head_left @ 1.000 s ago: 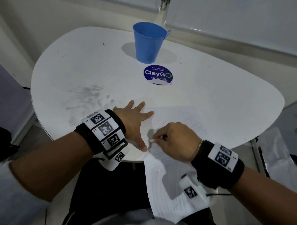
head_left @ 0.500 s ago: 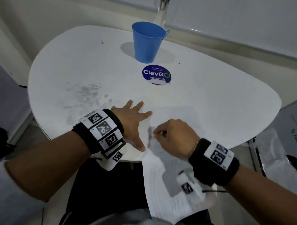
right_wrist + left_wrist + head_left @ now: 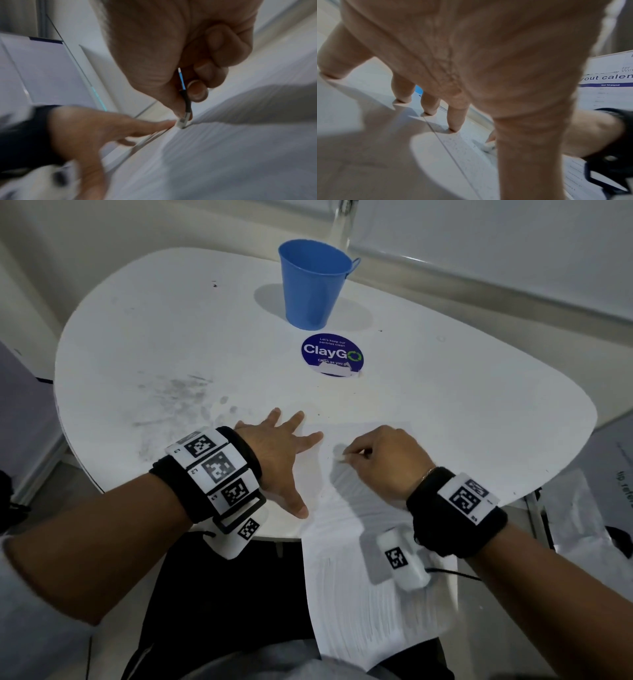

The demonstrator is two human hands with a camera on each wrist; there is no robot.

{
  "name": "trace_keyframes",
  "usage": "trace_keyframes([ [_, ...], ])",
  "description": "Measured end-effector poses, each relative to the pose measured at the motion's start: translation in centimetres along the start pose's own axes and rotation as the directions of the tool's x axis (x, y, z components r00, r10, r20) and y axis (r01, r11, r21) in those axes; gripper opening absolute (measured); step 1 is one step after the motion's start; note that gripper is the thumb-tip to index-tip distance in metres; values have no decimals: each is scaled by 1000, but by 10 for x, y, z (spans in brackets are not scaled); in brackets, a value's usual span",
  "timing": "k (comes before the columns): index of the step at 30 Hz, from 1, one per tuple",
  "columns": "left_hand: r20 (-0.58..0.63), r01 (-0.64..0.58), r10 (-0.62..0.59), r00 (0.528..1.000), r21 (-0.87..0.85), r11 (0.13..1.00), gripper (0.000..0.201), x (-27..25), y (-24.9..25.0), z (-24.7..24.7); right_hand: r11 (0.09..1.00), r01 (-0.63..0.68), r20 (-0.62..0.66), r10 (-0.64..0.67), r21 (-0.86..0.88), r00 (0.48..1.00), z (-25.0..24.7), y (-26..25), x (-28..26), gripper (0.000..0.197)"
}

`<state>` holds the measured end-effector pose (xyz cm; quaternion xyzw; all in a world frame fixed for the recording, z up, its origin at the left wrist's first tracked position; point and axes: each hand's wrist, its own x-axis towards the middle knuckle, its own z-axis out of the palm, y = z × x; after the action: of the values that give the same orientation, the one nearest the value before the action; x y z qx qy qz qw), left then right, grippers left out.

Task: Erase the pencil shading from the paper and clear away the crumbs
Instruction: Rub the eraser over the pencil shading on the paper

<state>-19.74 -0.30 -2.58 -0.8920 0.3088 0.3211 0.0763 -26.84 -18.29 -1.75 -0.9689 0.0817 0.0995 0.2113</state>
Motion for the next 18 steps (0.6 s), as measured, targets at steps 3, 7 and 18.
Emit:
trace_keyframes([
  [3,-2,1,-1,1000,9,1000,131,1,0,1,997,69,41,-68,-30,997,7,-6,-10,18],
  [7,-4,0,0,1000,8,1000,131,1,-1,1,995,73,82,-67,-65,994,6,-7,-13,17],
  [18,-10,-2,2,1000,2,1000,131,1,0,1,999,-30,-16,29,-26,999,-6,4,-2,18],
])
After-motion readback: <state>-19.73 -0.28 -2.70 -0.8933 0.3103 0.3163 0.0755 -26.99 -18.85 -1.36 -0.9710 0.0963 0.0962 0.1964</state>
